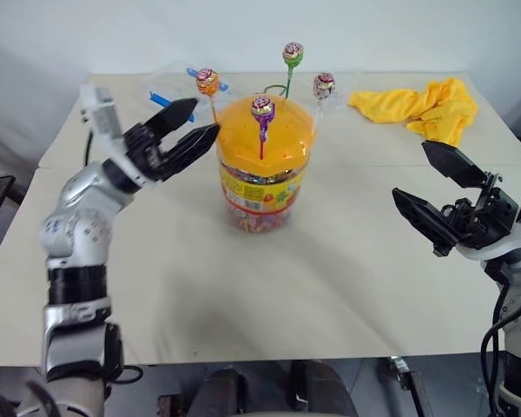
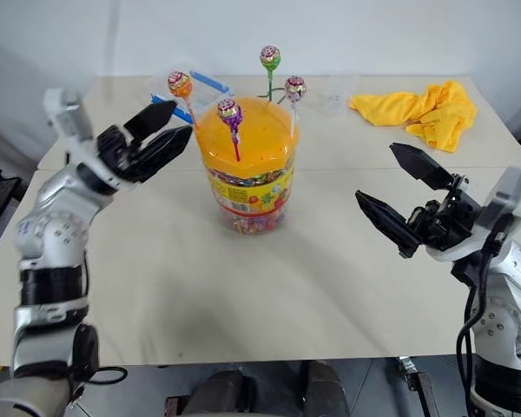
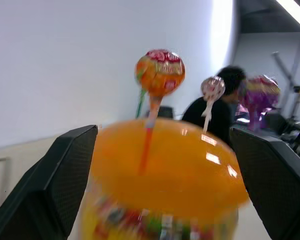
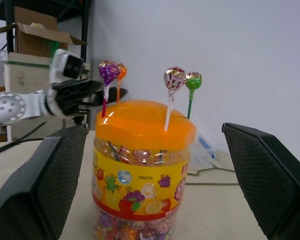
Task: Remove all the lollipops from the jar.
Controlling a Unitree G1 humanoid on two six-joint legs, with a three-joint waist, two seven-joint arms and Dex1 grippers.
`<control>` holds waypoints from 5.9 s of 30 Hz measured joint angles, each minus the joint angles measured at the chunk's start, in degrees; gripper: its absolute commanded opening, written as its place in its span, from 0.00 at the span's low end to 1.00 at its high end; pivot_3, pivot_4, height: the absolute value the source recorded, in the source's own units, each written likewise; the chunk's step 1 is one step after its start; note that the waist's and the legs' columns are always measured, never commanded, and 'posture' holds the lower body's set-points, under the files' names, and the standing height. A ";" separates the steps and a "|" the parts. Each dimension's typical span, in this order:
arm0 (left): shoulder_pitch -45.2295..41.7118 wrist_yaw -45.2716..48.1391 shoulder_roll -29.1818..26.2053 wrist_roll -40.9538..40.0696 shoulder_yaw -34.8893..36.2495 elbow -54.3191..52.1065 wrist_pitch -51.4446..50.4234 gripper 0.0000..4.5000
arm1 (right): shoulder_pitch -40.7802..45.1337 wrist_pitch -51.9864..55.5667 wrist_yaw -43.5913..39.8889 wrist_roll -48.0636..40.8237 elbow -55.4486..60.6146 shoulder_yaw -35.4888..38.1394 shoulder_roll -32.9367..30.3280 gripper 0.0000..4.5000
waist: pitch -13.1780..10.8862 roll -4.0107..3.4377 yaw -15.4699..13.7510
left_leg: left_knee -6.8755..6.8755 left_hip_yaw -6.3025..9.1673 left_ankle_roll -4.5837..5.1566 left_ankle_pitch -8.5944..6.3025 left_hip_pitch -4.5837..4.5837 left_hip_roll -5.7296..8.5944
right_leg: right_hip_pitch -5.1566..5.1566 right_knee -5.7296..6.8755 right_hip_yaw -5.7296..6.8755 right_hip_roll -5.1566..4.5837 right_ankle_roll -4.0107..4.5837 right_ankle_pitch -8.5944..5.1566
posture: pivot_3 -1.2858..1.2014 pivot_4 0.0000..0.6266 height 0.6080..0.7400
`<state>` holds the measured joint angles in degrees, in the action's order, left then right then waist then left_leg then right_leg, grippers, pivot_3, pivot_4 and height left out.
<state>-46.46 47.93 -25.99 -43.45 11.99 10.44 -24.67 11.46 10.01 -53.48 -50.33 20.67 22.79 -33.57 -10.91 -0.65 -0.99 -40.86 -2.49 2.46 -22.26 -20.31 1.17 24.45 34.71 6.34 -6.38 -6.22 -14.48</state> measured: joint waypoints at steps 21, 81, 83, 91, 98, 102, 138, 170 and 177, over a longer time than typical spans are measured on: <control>-6.07 -4.22 -0.29 -7.76 8.93 1.39 -11.21 0.00 | 2.36 -1.13 1.22 1.96 -0.74 -1.45 1.56 1.00 | -0.02 0.03 -0.29 | -0.12 0.11 0.00 0.01 -0.01 -0.03 | -0.03 0.04 -0.02 -0.04 -0.01 0.01 | 0.52 0.24 1.00; 33.05 5.31 -17.59 -7.89 18.42 -23.57 -7.01 1.00 | 32.78 20.76 11.90 9.56 -18.26 -18.72 7.62 0.74 | -0.08 -0.10 1.65 | 0.17 0.27 -0.24 -0.09 0.02 -0.18 | 0.13 0.08 -0.20 -0.06 0.33 -0.18 | 0.52 0.24 1.00; 33.87 5.27 -17.34 -7.92 18.41 -23.59 -6.99 1.00 | 33.32 19.88 11.54 10.85 -20.07 -18.79 8.52 0.57 | -0.08 -0.10 1.63 | 0.17 0.28 -0.23 -0.09 0.01 -0.15 | 0.14 0.08 -0.21 -0.07 0.32 -0.18 | 0.52 0.24 1.00; 34.42 5.15 -16.75 -8.90 18.44 -25.65 -7.00 1.00 | 34.90 16.69 8.11 10.69 -21.78 -17.40 10.92 0.01 | -0.08 -0.10 1.73 | 0.16 0.30 -0.23 -0.09 0.01 -0.16 | 0.13 0.08 -0.21 -0.07 0.32 -0.18 | 0.52 0.24 1.00; 33.83 5.58 -15.58 -9.32 17.52 -26.04 -6.95 1.00 | 34.88 12.86 5.34 3.86 -23.11 -7.47 11.36 0.01 | -0.08 -0.10 1.43 | 0.15 0.32 -0.23 -0.09 0.00 -0.14 | 0.12 0.08 -0.21 -0.06 0.32 -0.18 | 0.52 0.24 1.00; 35.02 11.14 -19.12 -5.68 12.74 -27.81 -4.70 1.00 | 30.91 12.79 4.58 11.55 -26.86 -7.34 -3.24 0.01 | -0.07 -0.08 0.88 | 0.17 0.35 -0.19 -0.09 0.00 -0.06 | 0.04 0.01 -0.23 -0.11 0.32 -0.18 | 0.52 0.24 1.00; 38.36 11.52 -16.63 -5.10 15.38 -25.30 2.22 1.00 | 34.22 21.08 -5.77 9.04 -10.60 -23.08 3.50 0.51 | -0.10 -0.19 0.70 | -0.08 0.43 -0.31 -0.16 -0.09 -0.27 | 0.05 0.00 -0.11 -0.18 0.35 -0.18 | 0.52 0.24 1.00; 39.36 9.21 -15.31 -5.73 15.96 -27.65 2.24 1.00 | 43.79 22.03 2.65 20.56 -16.54 -29.74 14.01 0.35 | -0.10 -0.19 2.01 | -0.04 0.37 -0.31 -0.16 -0.07 -0.31 | 0.14 0.12 -0.13 -0.08 0.36 -0.19 | 0.52 0.24 1.00; 38.99 9.16 -15.31 -5.74 15.88 -27.67 2.24 1.00 | 45.73 22.08 4.15 21.82 -18.71 -30.57 17.52 0.07 | -0.10 -0.19 2.75 | 0.00 0.37 -0.31 -0.16 -0.07 -0.31 | 0.15 0.10 -0.12 -0.06 0.36 -0.19 | 0.52 0.24 1.00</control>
<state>-7.47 57.10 -41.30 -49.19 27.88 -17.22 -22.44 57.18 32.09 -49.33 -28.51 1.96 -7.78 -16.06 -11.00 -0.84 1.76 -40.86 -2.12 2.15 -22.41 -20.38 0.86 24.60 34.82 6.23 -6.44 -5.86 -14.67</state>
